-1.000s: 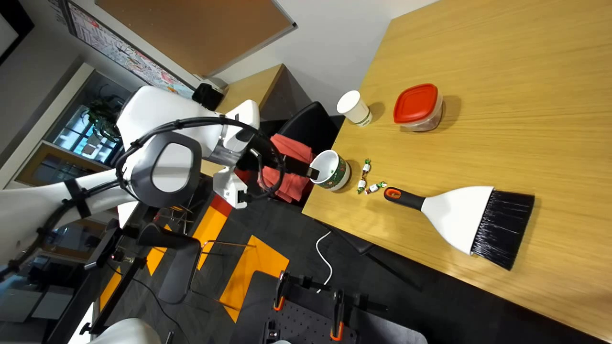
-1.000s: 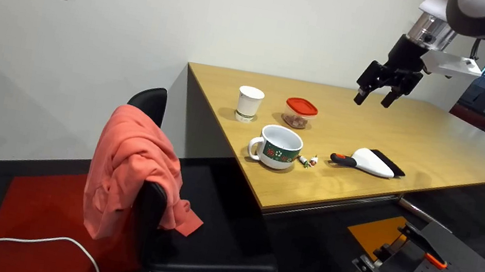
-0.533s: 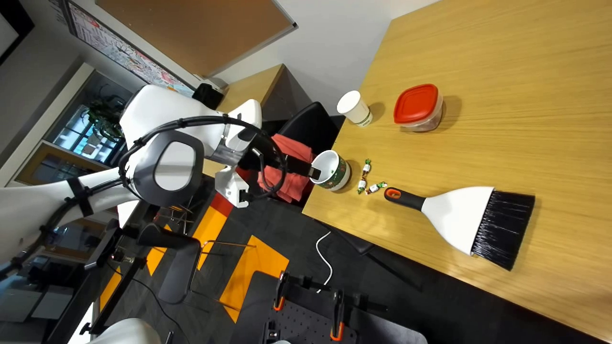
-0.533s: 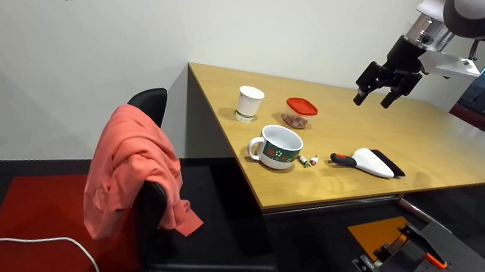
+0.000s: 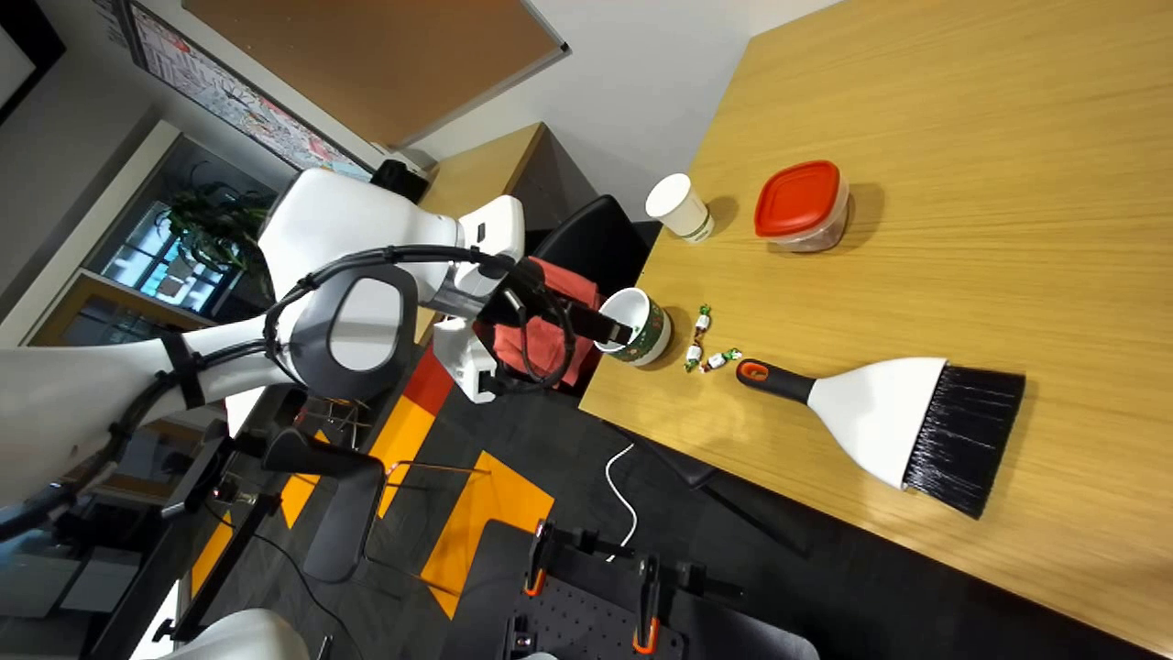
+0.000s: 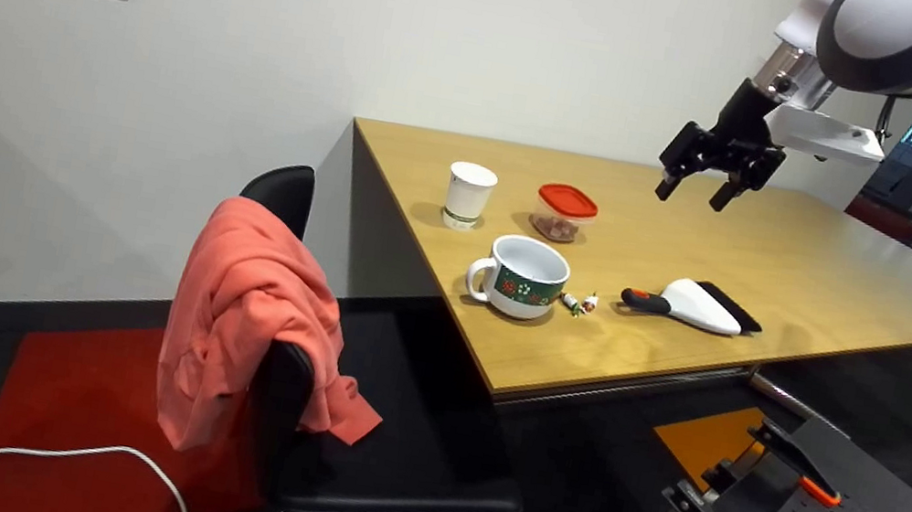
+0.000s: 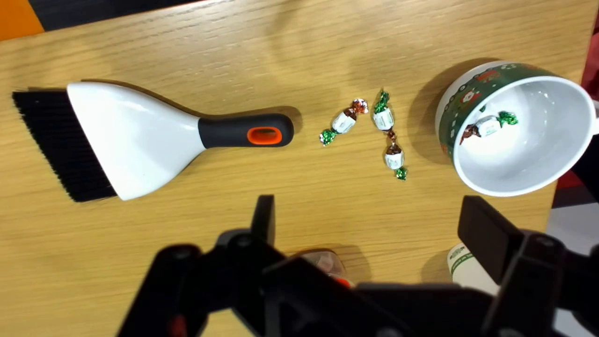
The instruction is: Put a sweet in the mug
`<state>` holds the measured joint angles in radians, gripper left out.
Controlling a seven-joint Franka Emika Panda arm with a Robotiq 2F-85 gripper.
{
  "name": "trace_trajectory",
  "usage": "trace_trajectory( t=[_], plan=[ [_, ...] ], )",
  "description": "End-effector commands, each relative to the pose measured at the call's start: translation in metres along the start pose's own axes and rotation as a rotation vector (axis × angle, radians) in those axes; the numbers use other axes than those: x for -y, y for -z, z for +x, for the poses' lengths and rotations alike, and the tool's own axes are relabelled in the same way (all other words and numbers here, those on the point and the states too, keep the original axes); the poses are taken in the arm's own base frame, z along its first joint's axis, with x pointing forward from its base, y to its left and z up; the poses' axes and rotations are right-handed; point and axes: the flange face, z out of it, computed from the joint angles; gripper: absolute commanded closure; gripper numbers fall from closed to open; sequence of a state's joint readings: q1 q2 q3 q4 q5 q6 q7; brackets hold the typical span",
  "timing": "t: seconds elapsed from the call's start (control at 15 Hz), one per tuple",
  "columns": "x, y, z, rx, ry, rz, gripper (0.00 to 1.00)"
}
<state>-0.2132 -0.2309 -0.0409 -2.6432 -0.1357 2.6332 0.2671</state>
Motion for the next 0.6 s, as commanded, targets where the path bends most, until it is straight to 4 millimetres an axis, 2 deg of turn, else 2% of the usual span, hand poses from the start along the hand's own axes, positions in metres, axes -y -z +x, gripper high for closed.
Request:
trace_trajectory(
  t=[0.0,0.53],
  plan=[
    [-0.001,-0.031,0.012,-0.005,-0.042,0.001,0.0],
    [0.01,-0.121,0.039,0.042,-0.048,-0.014,0.0]
  ],
)
